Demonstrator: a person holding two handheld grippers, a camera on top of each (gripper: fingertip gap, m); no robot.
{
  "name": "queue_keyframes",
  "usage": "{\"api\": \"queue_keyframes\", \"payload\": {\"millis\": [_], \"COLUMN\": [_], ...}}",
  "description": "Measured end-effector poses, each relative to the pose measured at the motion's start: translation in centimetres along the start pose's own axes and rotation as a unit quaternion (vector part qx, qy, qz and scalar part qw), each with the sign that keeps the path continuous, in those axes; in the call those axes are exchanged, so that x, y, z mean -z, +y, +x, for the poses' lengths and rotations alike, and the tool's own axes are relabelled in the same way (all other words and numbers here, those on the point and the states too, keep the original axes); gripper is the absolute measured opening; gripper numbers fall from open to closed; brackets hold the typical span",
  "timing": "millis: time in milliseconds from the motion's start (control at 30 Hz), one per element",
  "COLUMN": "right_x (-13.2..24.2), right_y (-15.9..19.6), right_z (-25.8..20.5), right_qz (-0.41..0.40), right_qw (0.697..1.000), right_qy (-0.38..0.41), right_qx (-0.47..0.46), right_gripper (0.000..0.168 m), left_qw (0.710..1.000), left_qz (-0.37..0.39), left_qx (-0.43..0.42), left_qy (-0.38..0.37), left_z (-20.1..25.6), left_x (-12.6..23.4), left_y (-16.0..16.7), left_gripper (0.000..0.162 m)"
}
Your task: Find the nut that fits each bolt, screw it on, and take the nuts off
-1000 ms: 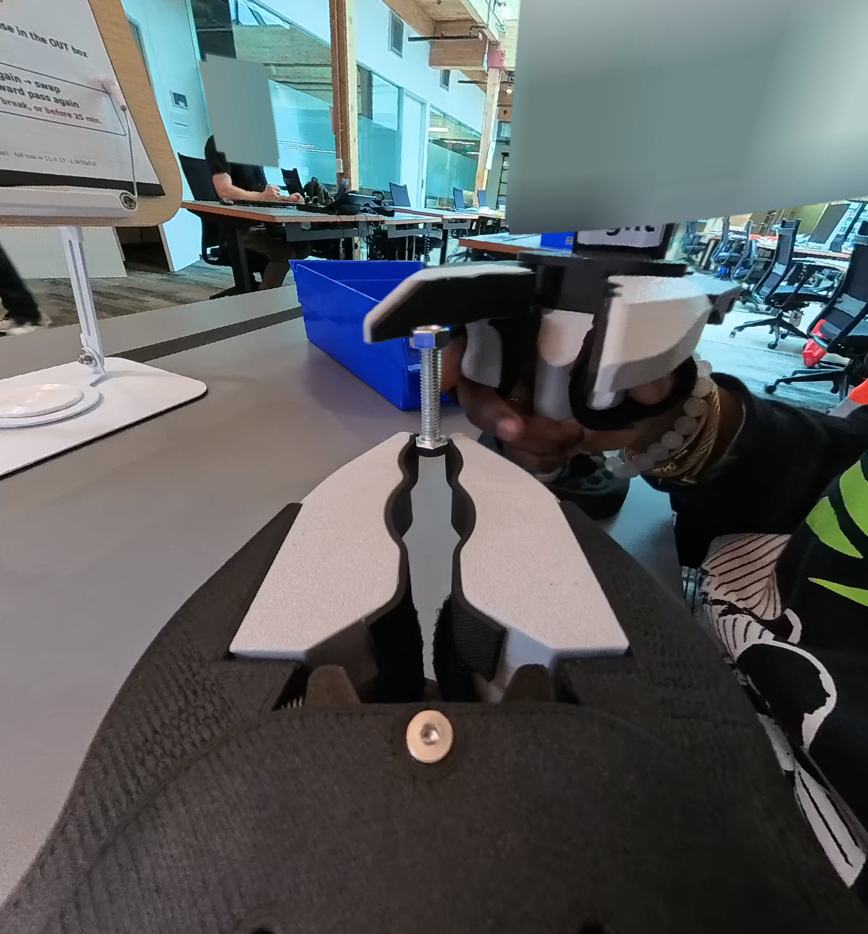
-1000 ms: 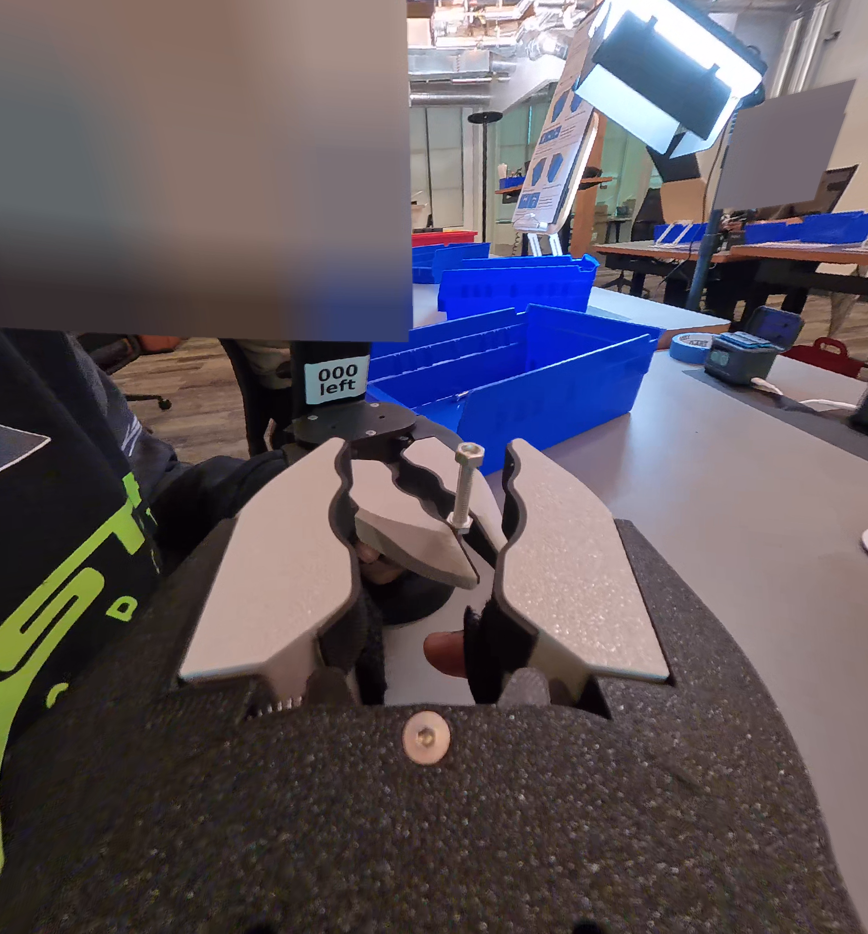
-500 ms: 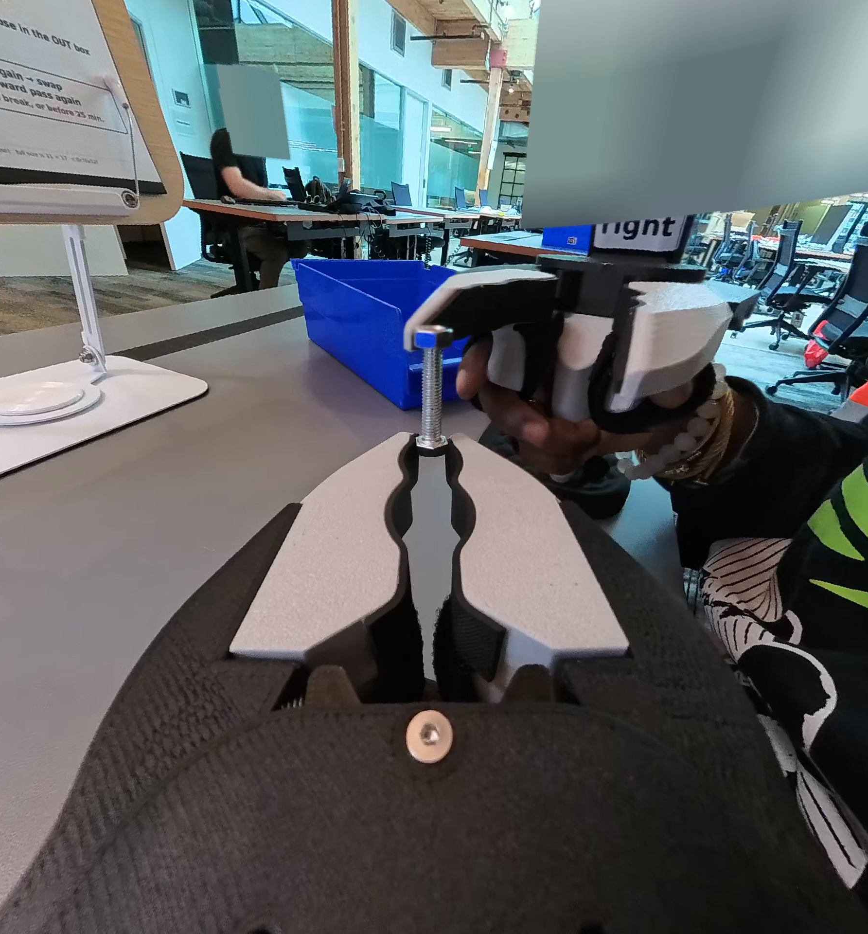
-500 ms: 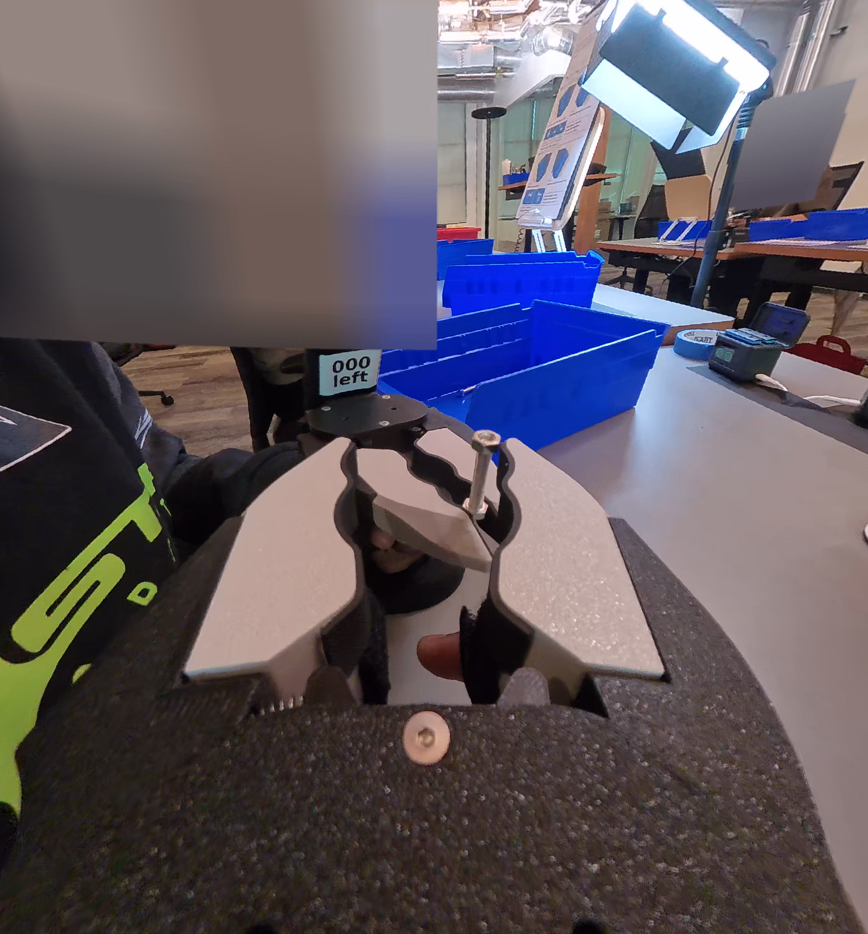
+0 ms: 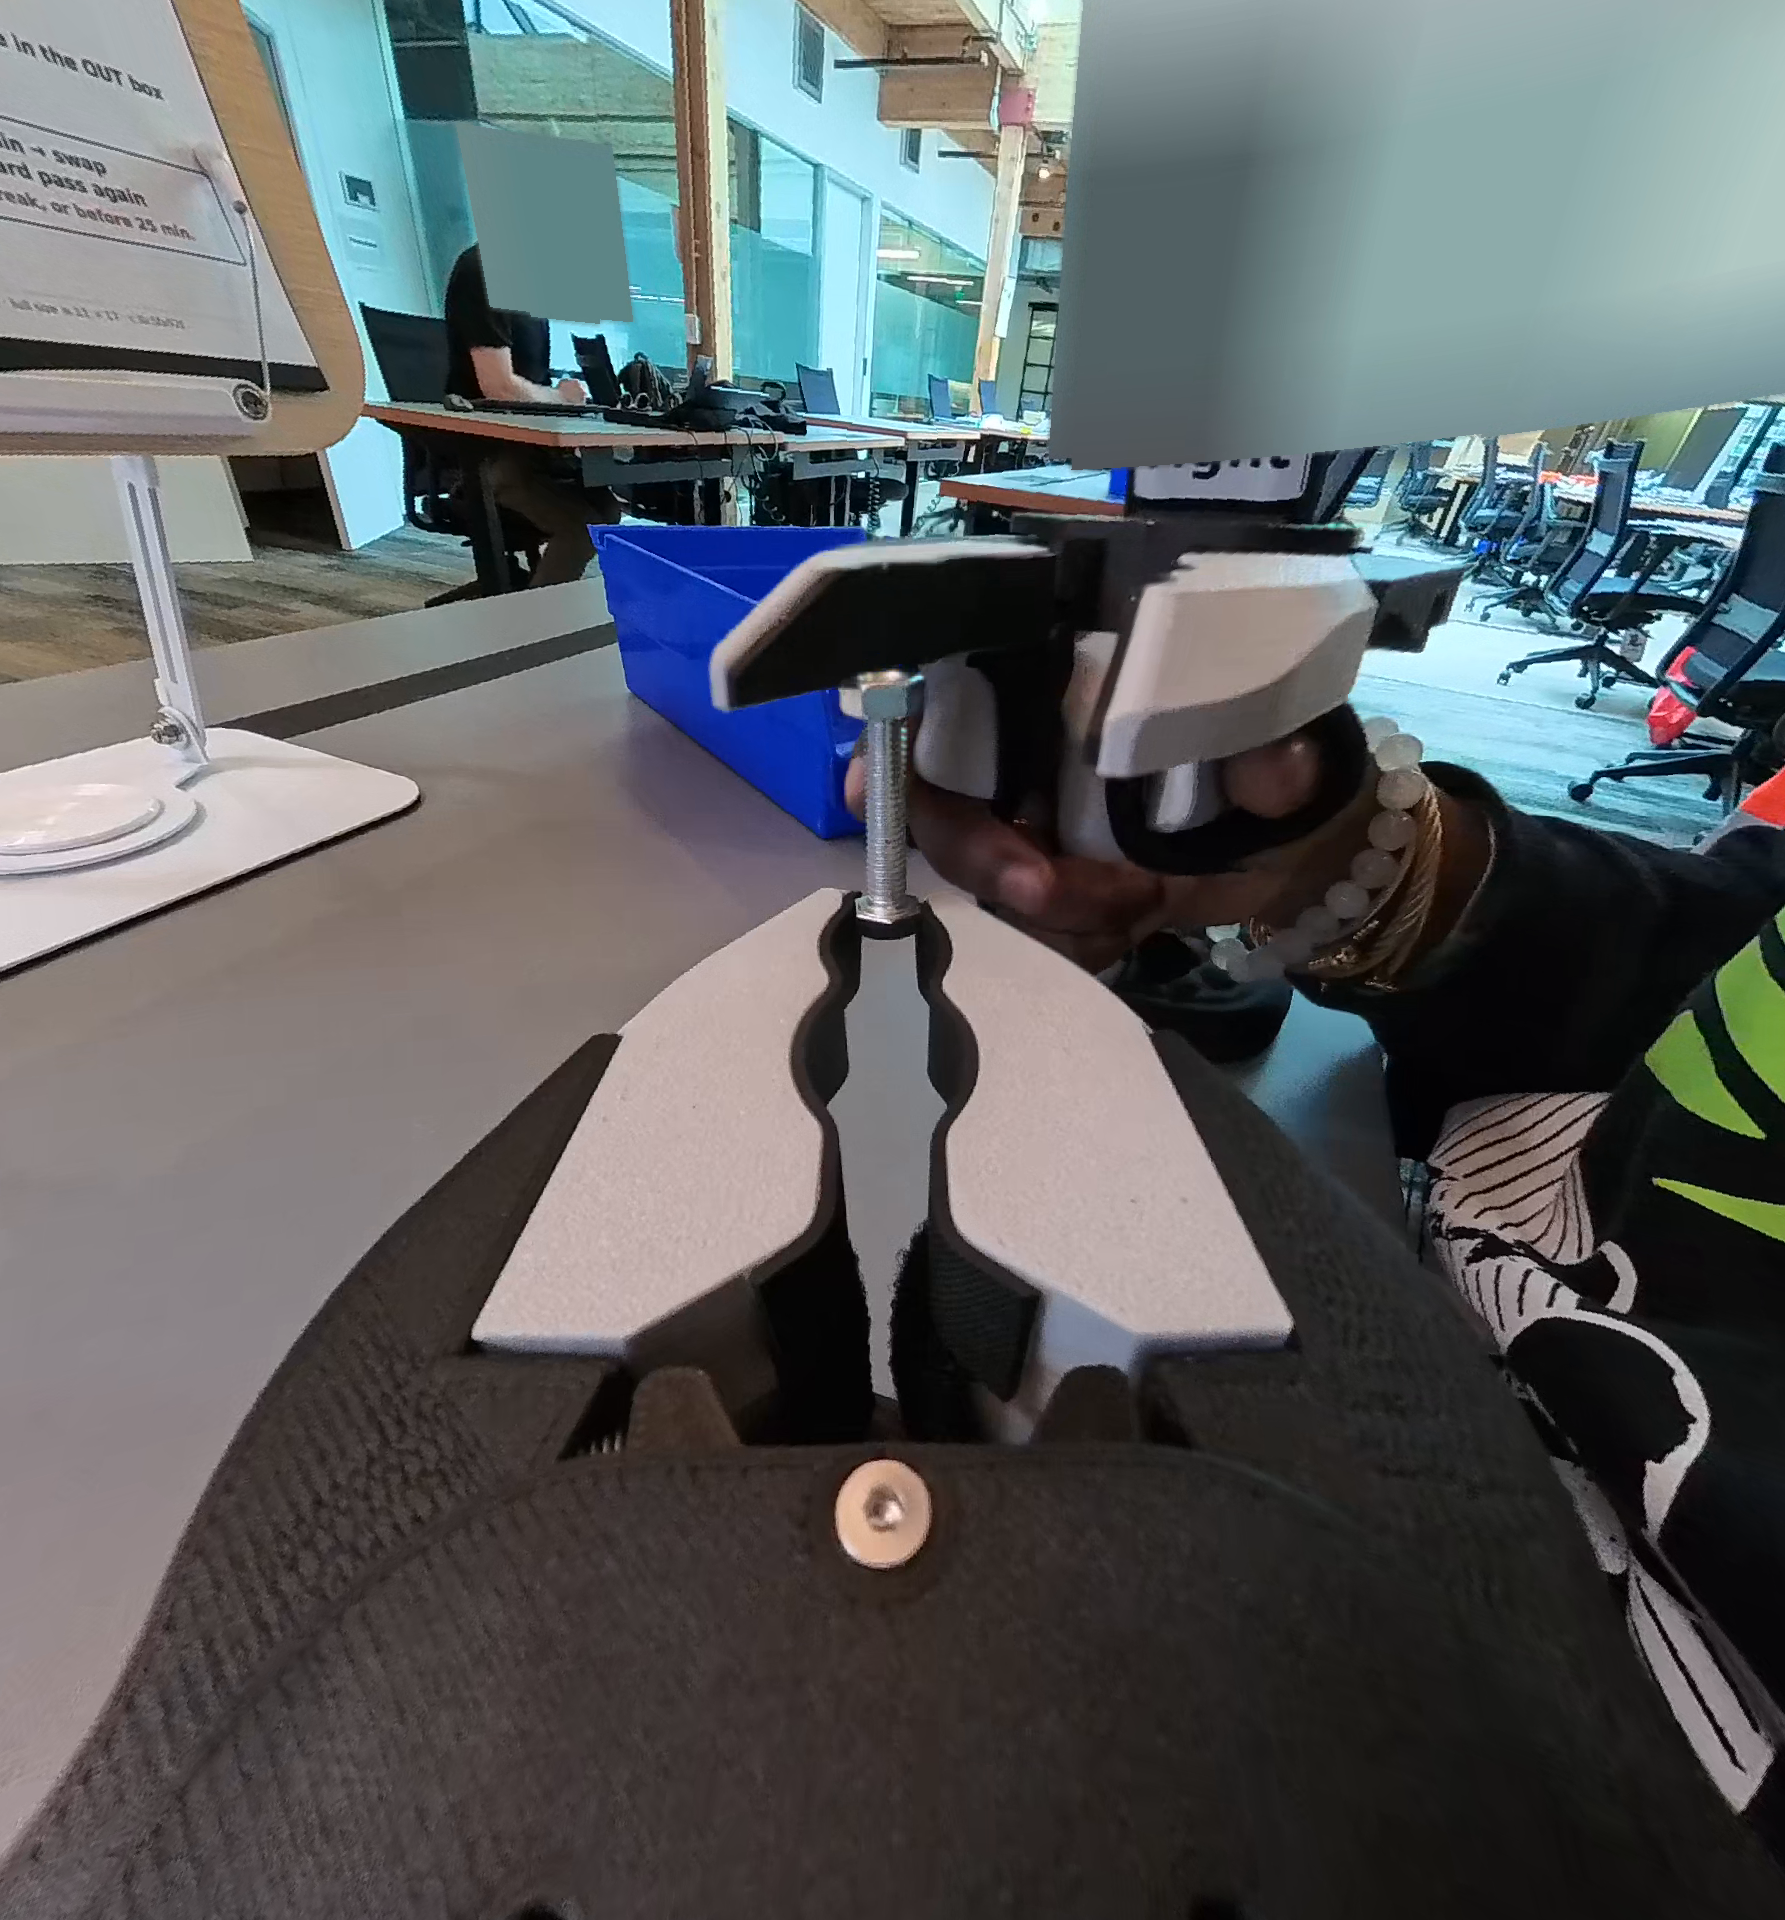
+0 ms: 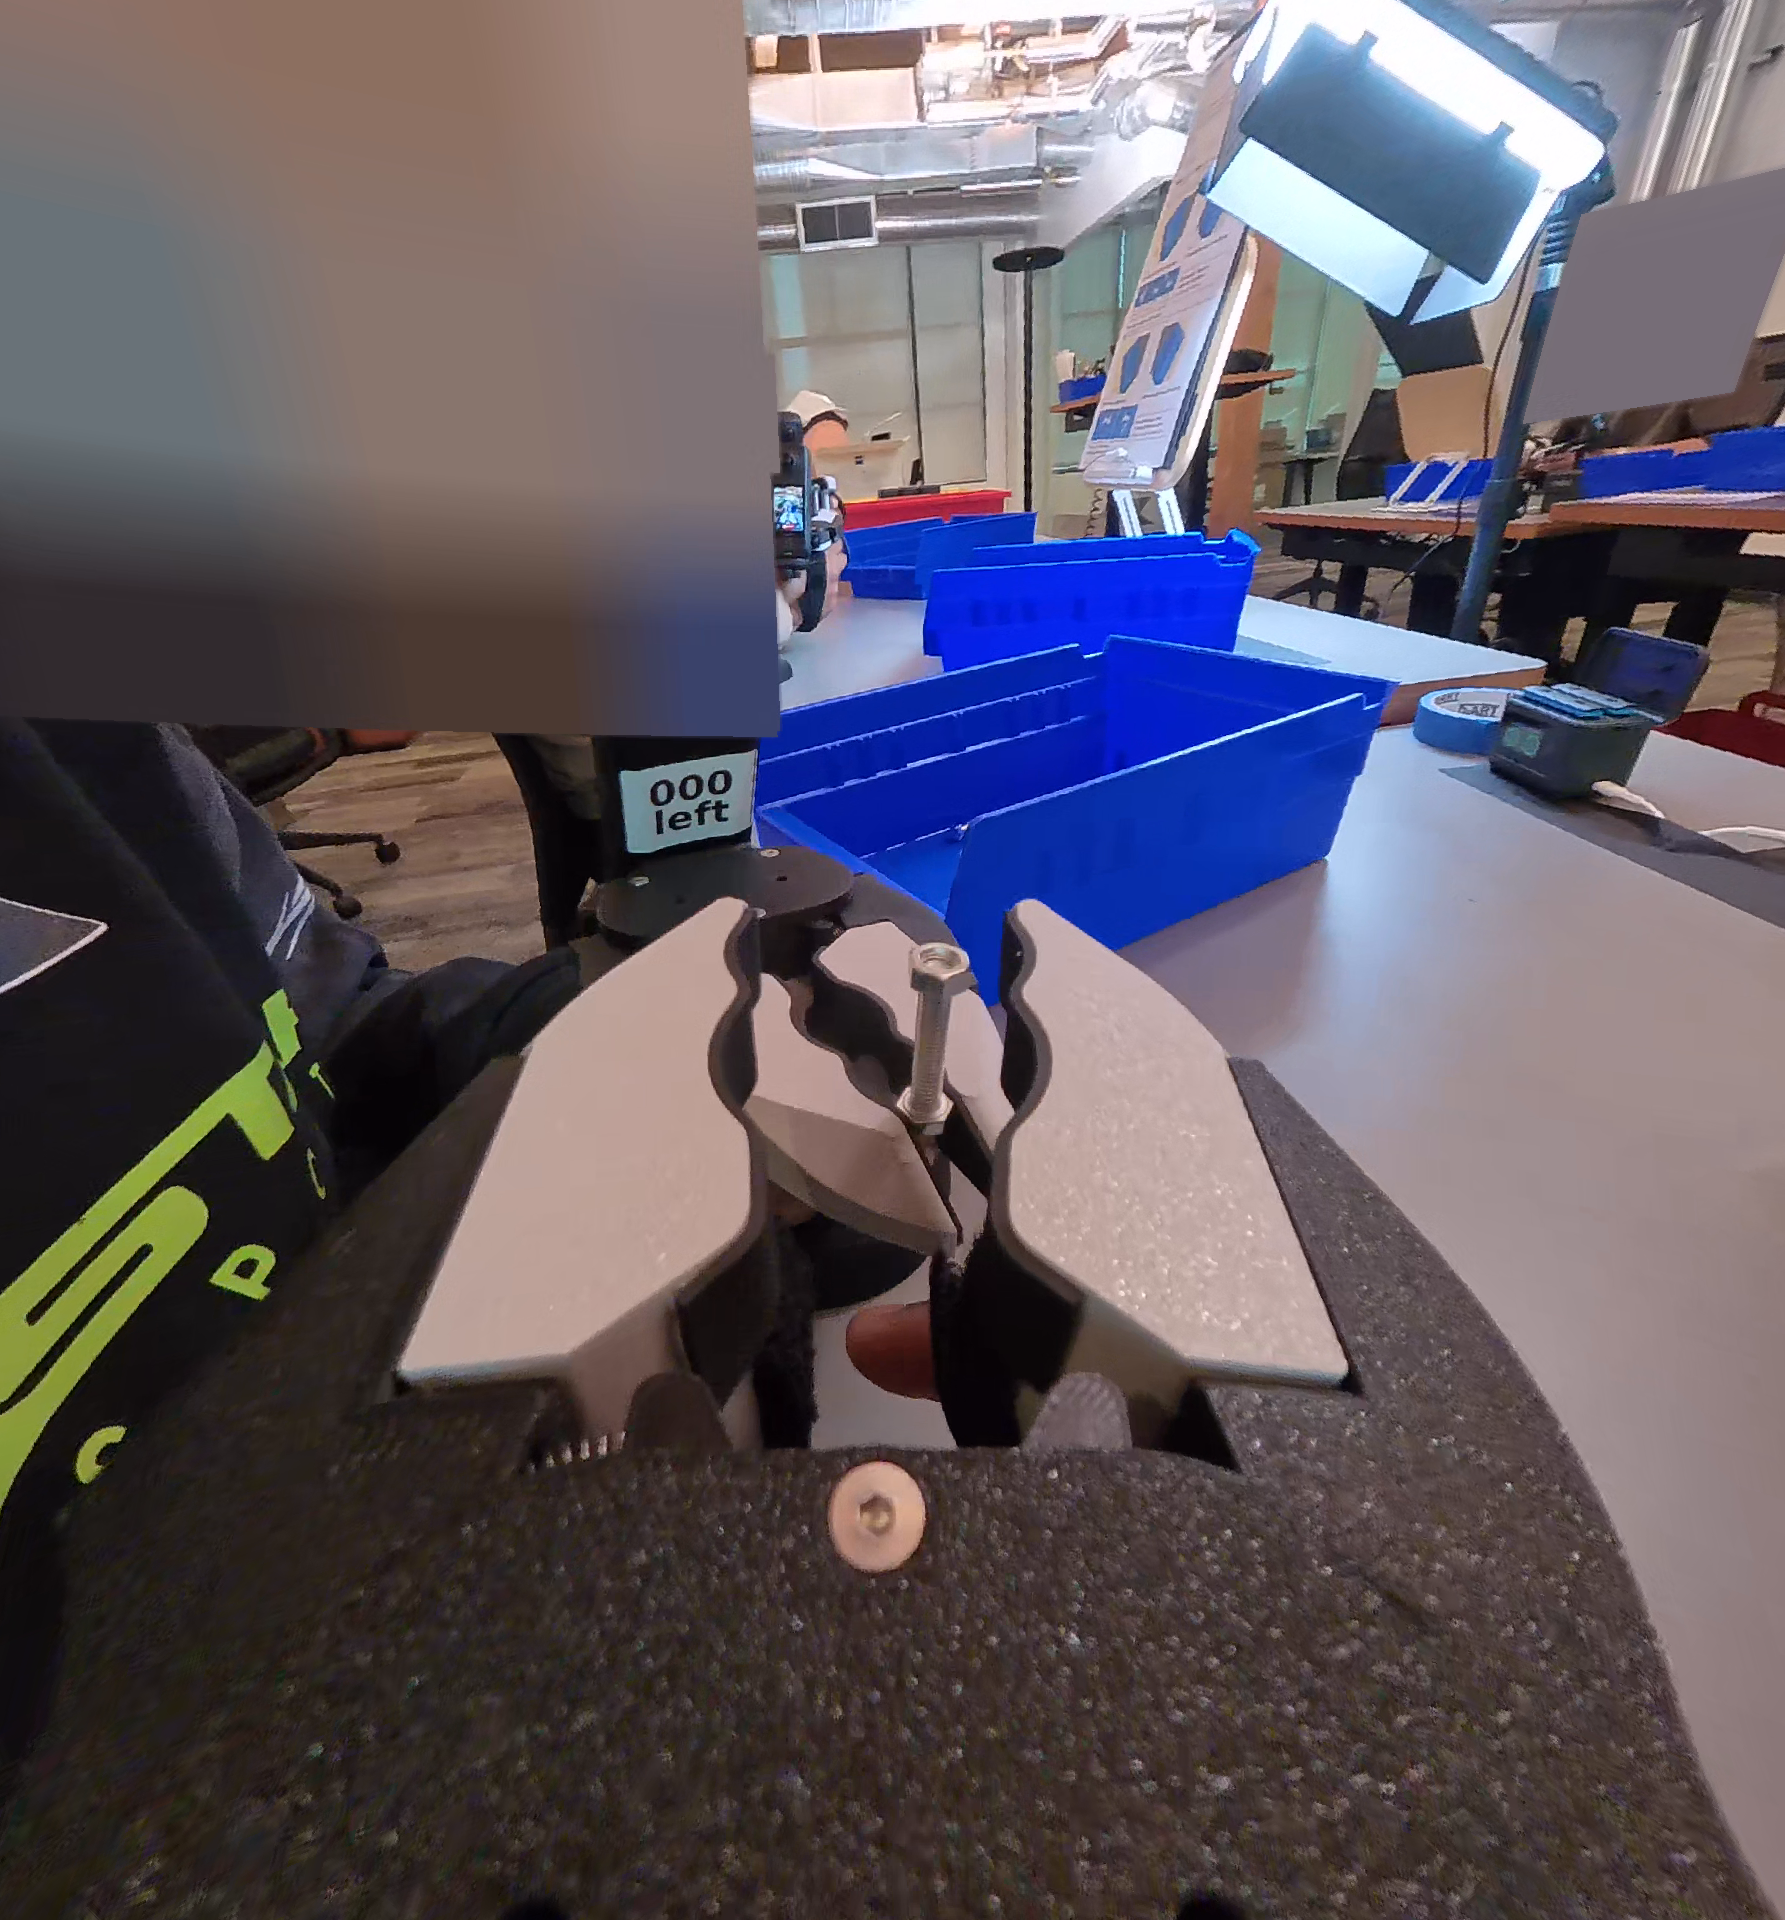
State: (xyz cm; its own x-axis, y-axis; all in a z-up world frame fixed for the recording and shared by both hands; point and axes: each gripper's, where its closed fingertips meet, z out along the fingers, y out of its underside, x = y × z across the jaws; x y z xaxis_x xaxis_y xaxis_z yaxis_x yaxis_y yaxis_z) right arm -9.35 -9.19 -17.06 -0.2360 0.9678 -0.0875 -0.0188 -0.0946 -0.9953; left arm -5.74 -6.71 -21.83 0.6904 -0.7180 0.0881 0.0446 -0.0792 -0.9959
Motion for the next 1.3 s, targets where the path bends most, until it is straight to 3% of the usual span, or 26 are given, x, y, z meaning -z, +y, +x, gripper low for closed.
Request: {"api": "queue_keyframes", "payload": {"millis": [367,567,833,1033,1300], "right_x": [1.3,2.6,0.3,-0.7,0.7], "right_y": [0.1,-0.1,0.3,0.6,0.4], "right_z": [-0.4,-0.3,0.0,-0.4,-0.6], "right_qz": [0.003,0.015,0.009,-0.001,0.009], "right_qw": [1.0,0.999,1.0,1.0,1.0], "right_qy": [0.018,0.034,0.006,-0.014,0.004], "right_qx": [0.002,0.004,-0.01,-0.009,-0.007], "right_gripper": [0.04,0.03,0.048,0.049,0.045], "left_qw": [1.0,1.0,1.0,1.0,1.0], "left_qz": [0.002,0.004,-0.001,-0.005,-0.003], "left_qx": [0.005,0.006,0.0,-0.002,0.002], "left_qy": [-0.004,-0.004,0.001,0.004,0.001], "left_z": [-0.2,-0.2,0.1,0.2,0.0], "left_x": [0.0,0.1,0.0,0.0,0.0], "left_y": [-0.1,-0.1,0.0,0.1,0.1], "left_gripper": [0.01,0.01,0.01,0.01,0.01]}}
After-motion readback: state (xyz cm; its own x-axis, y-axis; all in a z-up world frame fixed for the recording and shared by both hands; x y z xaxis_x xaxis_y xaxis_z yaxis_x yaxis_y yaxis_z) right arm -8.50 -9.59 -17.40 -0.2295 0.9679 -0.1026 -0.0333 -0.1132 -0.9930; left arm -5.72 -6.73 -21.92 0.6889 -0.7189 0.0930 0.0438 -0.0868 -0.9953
